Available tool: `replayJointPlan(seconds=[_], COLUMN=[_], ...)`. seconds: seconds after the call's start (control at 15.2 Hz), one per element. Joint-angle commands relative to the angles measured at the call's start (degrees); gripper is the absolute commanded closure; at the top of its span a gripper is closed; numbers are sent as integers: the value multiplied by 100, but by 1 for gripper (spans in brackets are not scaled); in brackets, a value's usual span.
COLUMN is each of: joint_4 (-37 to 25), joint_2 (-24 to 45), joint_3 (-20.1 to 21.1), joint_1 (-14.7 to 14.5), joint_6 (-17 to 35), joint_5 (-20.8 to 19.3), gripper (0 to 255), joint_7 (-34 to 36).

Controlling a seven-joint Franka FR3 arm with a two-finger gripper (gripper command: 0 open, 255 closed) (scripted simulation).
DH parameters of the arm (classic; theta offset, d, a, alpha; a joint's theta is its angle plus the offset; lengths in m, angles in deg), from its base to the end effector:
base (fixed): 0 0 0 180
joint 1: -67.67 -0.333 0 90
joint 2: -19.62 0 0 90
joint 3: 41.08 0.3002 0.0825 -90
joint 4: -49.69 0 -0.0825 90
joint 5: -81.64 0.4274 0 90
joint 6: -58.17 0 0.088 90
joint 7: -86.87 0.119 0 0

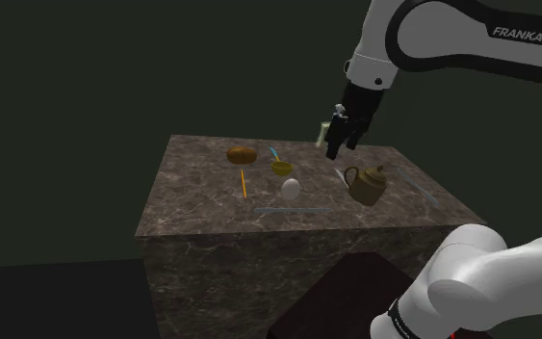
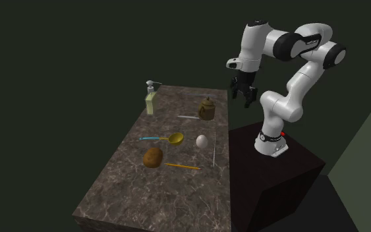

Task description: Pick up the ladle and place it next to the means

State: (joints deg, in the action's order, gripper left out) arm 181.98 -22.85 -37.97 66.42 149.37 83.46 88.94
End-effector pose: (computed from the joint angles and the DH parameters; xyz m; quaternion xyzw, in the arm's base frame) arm 0.3748 0.0359 0.5766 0.9998 0.0129 0.0118 0.0019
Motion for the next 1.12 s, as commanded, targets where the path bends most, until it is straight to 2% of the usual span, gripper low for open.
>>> replayJointPlan(seconds=[0.0, 0.53, 1.06], joint_4=[0, -372, -1133], joint_2=[0, 1535, 3153], joint_3=[0, -206, -463], joint_1=[0, 311, 550], joint_6=[0, 1092, 1872], joint_5=[0, 95, 289], gripper=[0, 0, 0], joint_7=[0, 323, 567])
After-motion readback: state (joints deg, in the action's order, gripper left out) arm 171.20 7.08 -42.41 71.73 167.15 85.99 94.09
